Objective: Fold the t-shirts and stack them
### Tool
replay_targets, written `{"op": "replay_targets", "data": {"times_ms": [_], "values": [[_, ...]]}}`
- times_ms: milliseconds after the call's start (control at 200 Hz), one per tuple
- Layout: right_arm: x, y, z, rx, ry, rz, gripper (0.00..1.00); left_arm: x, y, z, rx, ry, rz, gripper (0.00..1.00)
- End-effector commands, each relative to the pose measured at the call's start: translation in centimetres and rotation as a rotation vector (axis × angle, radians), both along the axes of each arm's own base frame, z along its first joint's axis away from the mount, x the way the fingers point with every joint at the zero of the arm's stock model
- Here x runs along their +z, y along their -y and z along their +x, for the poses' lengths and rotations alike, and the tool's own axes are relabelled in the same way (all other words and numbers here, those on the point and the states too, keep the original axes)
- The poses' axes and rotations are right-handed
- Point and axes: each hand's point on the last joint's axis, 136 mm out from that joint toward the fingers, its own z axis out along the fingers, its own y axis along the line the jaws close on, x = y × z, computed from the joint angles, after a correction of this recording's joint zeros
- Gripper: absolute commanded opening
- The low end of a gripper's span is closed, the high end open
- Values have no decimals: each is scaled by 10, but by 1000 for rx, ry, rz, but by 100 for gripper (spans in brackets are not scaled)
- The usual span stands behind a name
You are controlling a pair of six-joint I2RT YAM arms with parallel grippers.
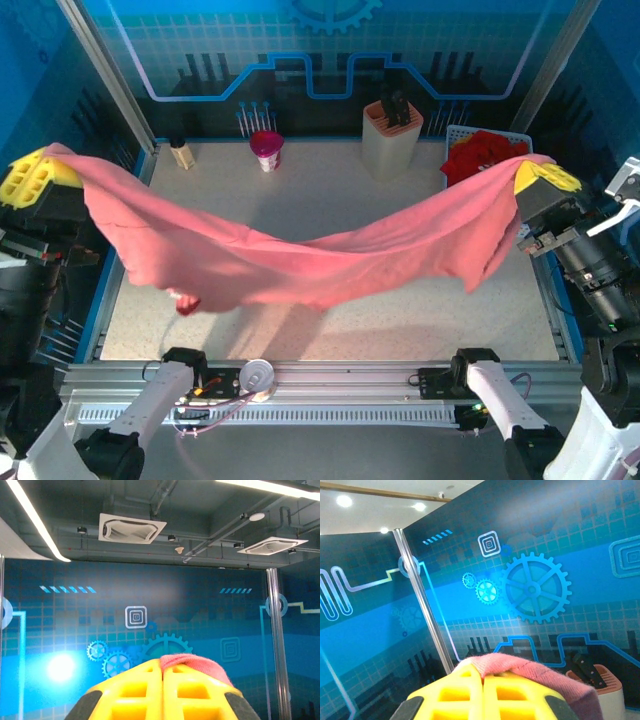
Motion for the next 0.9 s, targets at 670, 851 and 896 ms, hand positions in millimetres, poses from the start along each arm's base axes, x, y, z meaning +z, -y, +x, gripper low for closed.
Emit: {"op": "replay_targets", "data": {"times_ms": [670, 851, 896], "values": [[-278, 35, 162, -189, -863, 43, 0, -232, 6, 303, 37, -596, -112, 0], [-352, 38, 213, -189, -1008, 33, 0, -332, 3, 363, 90, -820, -143, 0], [-367, 40, 228, -191, -1037, 36, 0, -351, -1, 376, 116, -860, -144, 0]]}}
